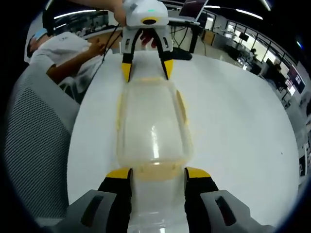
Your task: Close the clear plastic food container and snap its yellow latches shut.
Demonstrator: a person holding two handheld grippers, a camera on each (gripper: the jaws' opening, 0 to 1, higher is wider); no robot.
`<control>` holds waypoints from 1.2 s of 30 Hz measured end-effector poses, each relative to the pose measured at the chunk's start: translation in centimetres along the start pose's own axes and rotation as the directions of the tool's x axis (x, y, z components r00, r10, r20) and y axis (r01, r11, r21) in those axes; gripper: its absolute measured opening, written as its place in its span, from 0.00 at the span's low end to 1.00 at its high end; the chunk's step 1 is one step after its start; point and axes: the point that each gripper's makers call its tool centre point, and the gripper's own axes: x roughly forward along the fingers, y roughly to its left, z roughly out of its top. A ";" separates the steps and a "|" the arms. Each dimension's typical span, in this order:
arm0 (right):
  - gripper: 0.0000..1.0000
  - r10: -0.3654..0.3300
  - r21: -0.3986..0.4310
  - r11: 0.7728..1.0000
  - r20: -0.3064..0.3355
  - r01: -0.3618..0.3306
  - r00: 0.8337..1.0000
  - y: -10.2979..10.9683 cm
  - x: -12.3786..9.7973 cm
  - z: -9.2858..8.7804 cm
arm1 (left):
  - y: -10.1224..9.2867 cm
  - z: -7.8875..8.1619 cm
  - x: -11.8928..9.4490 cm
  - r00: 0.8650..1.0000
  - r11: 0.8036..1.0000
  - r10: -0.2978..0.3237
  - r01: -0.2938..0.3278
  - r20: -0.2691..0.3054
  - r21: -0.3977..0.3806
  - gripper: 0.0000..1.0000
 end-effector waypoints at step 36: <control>0.38 0.043 -0.054 0.997 -0.116 -0.050 0.992 0.5 0.6 -0.4 | -0.2 0.4 0.0 1.000 0.999 -0.016 0.017 -0.023 0.052 0.38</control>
